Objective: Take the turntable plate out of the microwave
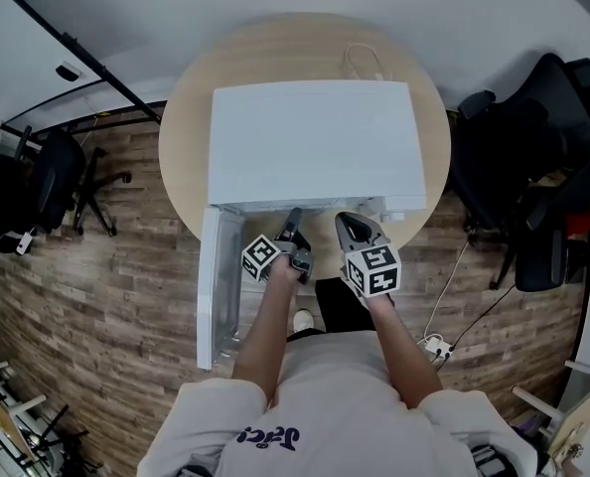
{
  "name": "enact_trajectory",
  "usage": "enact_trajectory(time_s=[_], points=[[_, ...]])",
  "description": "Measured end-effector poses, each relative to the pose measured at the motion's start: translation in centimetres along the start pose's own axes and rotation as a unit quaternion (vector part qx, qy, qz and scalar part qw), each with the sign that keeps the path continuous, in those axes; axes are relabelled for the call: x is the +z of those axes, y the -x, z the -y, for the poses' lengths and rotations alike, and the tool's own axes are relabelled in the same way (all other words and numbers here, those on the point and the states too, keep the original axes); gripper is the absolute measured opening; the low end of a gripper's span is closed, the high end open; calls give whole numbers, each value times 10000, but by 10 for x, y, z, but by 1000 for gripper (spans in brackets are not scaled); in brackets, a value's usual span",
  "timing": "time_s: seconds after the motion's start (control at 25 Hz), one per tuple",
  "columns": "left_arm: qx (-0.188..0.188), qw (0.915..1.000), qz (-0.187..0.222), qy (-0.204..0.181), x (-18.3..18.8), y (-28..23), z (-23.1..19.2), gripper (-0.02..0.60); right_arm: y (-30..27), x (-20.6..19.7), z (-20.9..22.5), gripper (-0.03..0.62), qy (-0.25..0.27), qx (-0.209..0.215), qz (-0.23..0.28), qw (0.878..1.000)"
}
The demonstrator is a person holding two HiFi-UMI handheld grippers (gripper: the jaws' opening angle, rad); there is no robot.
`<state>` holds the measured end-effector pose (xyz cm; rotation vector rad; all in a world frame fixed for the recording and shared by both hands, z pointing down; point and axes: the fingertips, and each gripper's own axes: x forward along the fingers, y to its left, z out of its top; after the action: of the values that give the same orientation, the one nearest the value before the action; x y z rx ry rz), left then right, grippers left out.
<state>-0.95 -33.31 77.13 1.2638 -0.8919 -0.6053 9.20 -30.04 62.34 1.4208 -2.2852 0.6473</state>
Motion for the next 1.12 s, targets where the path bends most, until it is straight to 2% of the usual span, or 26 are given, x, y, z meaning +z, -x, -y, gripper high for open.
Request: enact_trajectory(time_s=[0.08,0.16,0.28,0.52,0.68,0.92,1.04,1.08,1.12], points=[[-109,9999,90,97,2,-1,1,201,-2,-4,2,18,-118,39,-22,9999],[-110,9997,137,157,3,-2,1,118,-3,-8,3,20,-381,134,-17,9992],[3,9997,173,179,5,0,-2,51,-6,-15,2,19,-843,281,-2,9960],[-104,9998,48,142,3,5,8,37,-13,-35,1,20,-1963,539,96,9790],[-119,9994,33,335,-3,17,1,35,-16,-50,-2,19,-2761,757,280,9577],[-274,9985,34,465,-12,31,3,35,-20,-78,4,20,-3534,834,316,9312],[-349,9977,63,572,-14,37,5,35,-25,-94,1,23,-4188,1064,325,9012],[-373,9975,72,590,-15,39,7,35,-27,-97,-1,49,-4398,1206,374,8892],[-394,9974,82,604,-15,41,8,35,-30,-98,-3,130,-4591,1348,432,8770]])
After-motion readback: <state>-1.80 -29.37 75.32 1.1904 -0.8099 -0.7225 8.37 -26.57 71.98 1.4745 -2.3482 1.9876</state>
